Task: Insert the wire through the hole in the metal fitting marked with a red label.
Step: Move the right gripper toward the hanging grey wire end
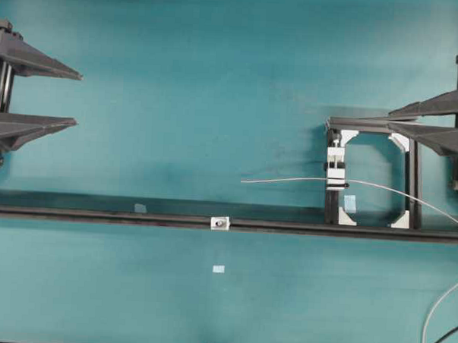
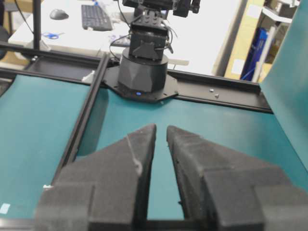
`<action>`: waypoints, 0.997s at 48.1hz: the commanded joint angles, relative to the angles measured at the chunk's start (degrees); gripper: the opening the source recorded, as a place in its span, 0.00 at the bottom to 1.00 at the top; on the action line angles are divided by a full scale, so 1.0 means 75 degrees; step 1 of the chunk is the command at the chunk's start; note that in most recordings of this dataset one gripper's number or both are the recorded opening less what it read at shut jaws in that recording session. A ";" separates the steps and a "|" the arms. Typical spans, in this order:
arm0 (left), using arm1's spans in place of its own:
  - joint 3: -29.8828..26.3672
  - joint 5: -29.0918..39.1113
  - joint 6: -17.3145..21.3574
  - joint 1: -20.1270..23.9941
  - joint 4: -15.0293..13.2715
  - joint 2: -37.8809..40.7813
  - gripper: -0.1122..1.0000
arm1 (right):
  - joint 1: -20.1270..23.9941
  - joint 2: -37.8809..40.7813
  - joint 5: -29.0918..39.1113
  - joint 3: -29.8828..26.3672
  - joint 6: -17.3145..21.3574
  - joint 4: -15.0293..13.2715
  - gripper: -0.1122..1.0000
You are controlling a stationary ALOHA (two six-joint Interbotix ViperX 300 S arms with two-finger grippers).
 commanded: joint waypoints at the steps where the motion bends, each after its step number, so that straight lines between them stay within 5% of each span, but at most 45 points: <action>1: -0.0246 0.0152 -0.0035 0.0176 -0.0352 0.0059 0.32 | -0.0082 0.0059 -0.0059 -0.0176 0.0023 0.0000 0.32; 9: -0.0410 0.0750 -0.0023 0.0188 -0.0352 0.0070 0.10 | -0.0152 0.0117 0.0129 -0.0199 0.0164 0.0012 0.10; 15: -0.0398 0.0832 -0.0023 0.0188 -0.0352 0.0082 0.01 | -0.0164 0.0352 0.0410 -0.0293 0.0516 0.0023 0.07; 26: -0.0234 0.0820 -0.0070 0.0199 -0.0352 0.0211 0.14 | -0.0164 0.1055 0.0469 -0.0445 0.0820 0.0023 0.08; 32: -0.0281 0.0820 -0.0070 0.0223 -0.0340 0.0492 0.34 | -0.0164 0.1289 0.0422 -0.0492 0.0820 0.0023 0.22; 39: -0.0352 0.0820 -0.0070 0.0246 -0.0352 0.0961 0.37 | -0.0164 0.1535 0.0363 -0.0516 0.0832 0.0023 0.57; 48: -0.0293 0.0738 -0.0070 0.0270 -0.0352 0.1418 0.49 | -0.0164 0.2098 0.0211 -0.0633 0.0879 0.0023 0.58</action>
